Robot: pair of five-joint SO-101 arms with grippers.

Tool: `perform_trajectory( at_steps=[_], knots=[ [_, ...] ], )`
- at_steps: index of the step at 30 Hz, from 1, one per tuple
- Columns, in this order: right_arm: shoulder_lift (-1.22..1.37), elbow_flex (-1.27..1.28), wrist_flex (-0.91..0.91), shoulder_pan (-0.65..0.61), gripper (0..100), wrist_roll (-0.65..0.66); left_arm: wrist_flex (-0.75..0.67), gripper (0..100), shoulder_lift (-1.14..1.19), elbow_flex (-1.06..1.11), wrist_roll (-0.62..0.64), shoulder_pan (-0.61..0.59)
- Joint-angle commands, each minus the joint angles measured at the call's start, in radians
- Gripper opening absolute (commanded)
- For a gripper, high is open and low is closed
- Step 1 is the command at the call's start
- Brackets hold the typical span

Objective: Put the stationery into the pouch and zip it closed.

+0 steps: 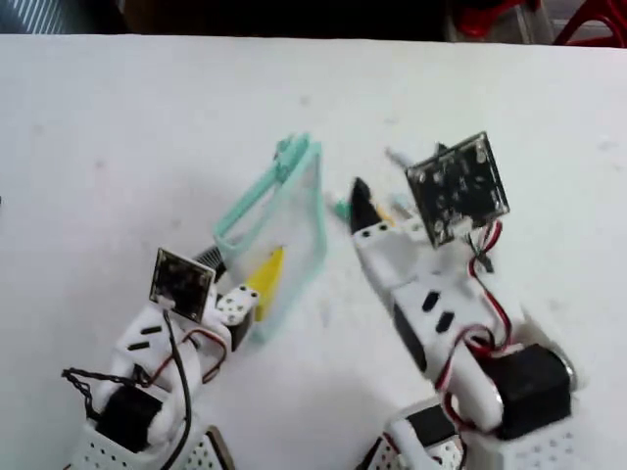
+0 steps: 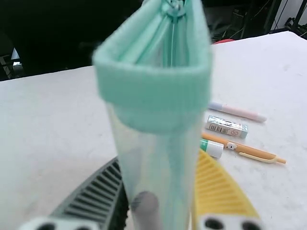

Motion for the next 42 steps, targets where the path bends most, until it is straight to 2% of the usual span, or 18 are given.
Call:
perform_trajectory(
  at_steps=[1, 6, 7, 13, 15, 18, 20, 26, 28, 30, 33, 34, 39, 42],
  knots=[
    [-0.027, 0.163, -0.074, 0.091, 25.5, -0.008, -0.034, 18, -0.007, -0.008, -0.014, 0.013],
    [-0.022, 0.39, -0.197, 0.191, 1.4, -0.014, -0.034, 18, -0.007, -0.008, -0.015, 0.013],
    [-0.019, 0.434, -0.242, 0.214, 1.4, -0.014, -0.034, 18, -0.007, -0.008, -0.015, 0.013],
    [-0.018, 0.704, -0.556, 0.314, 22.4, -0.023, -0.034, 18, -0.007, -0.008, -0.017, 0.013],
    [-0.018, 0.793, -0.668, 0.331, 26.8, -0.086, -0.034, 18, -0.007, -0.008, -0.017, 0.013],
    [-0.016, 0.885, -0.796, 0.369, 27.6, -0.19, -0.034, 18, -0.007, -0.008, -0.017, 0.013],
    [-0.016, 0.896, -0.8, 0.395, 27.6, -0.218, -0.034, 18, -0.007, -0.008, -0.015, 0.013],
    [-0.016, 0.896, -0.797, 0.412, 27.6, -0.212, -0.032, 18, -0.007, -0.008, -0.014, 0.013],
    [-0.016, 0.899, -0.797, 0.412, 27.1, -0.17, -0.032, 18, -0.007, -0.008, -0.014, 0.013],
    [-0.016, 0.899, -0.797, 0.414, 21.3, -0.11, -0.032, 18, -0.007, -0.008, -0.014, 0.013],
    [-0.016, 0.918, -0.812, 0.418, 1.3, -0.13, -0.032, 18, -0.007, -0.008, -0.014, 0.013],
    [-0.016, 0.933, -0.837, 0.414, 1.2, -0.135, -0.032, 18, -0.007, -0.008, -0.012, 0.013],
    [-0.016, 1.049, -1.02, 0.397, 20.8, -0.135, -0.032, 18, -0.007, -0.008, -0.012, 0.013],
    [-0.016, 1.091, -1.092, 0.397, 27.9, -0.135, -0.032, 18, -0.007, -0.008, -0.012, 0.013]
  ],
)
